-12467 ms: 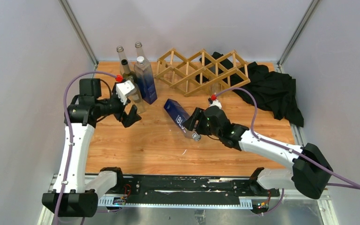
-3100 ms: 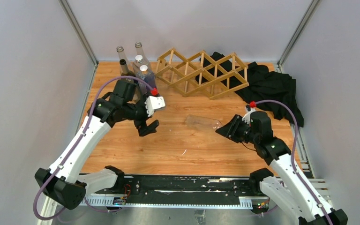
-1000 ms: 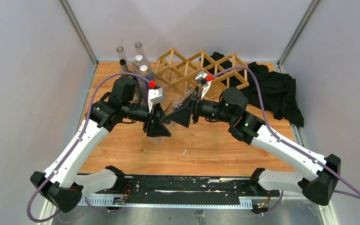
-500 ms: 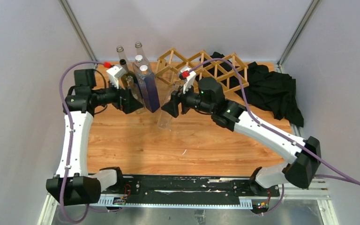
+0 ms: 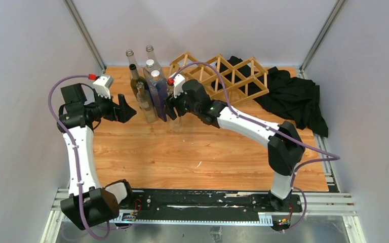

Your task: Take the wine bottle off the wine rack

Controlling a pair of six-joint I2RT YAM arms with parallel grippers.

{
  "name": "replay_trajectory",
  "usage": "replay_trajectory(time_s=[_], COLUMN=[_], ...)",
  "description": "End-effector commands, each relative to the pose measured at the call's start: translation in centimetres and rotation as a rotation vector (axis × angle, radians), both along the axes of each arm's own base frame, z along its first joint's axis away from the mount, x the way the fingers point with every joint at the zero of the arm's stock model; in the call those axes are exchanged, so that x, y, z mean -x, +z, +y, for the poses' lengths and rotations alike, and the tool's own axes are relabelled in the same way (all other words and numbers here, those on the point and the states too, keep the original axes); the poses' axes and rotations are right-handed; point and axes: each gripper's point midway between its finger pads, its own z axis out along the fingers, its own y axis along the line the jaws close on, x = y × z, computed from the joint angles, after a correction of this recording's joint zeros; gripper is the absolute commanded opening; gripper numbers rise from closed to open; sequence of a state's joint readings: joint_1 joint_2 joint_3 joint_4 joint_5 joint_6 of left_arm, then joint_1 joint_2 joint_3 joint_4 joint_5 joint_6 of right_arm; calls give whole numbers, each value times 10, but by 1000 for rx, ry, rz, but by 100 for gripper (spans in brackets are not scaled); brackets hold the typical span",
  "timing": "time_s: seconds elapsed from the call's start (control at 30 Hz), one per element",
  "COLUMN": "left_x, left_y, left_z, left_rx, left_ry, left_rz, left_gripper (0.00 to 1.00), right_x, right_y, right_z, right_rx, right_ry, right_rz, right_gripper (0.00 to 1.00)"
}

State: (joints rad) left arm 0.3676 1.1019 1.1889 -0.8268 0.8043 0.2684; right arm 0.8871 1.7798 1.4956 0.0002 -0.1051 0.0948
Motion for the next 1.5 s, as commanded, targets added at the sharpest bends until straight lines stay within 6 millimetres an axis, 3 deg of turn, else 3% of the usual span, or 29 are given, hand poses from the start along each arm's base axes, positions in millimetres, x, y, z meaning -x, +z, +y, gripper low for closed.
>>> replay_trajectory(time_s=[0.0,0.23,0.47,0.5,0.63,0.83,0.87,0.93,1.13,1.47], left_x=[1,2,4,4,6,6,6,6,7,2], left_y=[3,-1,0,1,2,2,2,3,4,7], left_z=[4,8,8,7,6,5,5,5,4,7], left_rx=[-32,-51,-61,-60,-57,-54,-53,-52,-44,-56], left_ry=[22,31,29,28,25,23,23,24,22,32], left_rz=[-48,-39,-47,-50,-54,-54,-55,-56,-55,-62], left_gripper=[100,100,100,100,100,100,100,100,100,100], right_x=[-36,-60,-79,-81,-84,-78,-78,-76,-72,-32], right_y=[37,12,-13,-15,-22,-28,-28,-27,-19,40], right_z=[16,26,16,15,12,11,10,8,-4,-49], right_rx=[-62,-21,6,4,-25,-53,-52,-49,-30,-89], right_ry=[-39,-69,-156,-166,-181,-180,-184,-186,-203,-212], right_rz=[-165,-224,-266,-267,-231,-197,-195,-189,-170,-161], right_gripper=[0,0,1,4,33,69,80,89,93,96])
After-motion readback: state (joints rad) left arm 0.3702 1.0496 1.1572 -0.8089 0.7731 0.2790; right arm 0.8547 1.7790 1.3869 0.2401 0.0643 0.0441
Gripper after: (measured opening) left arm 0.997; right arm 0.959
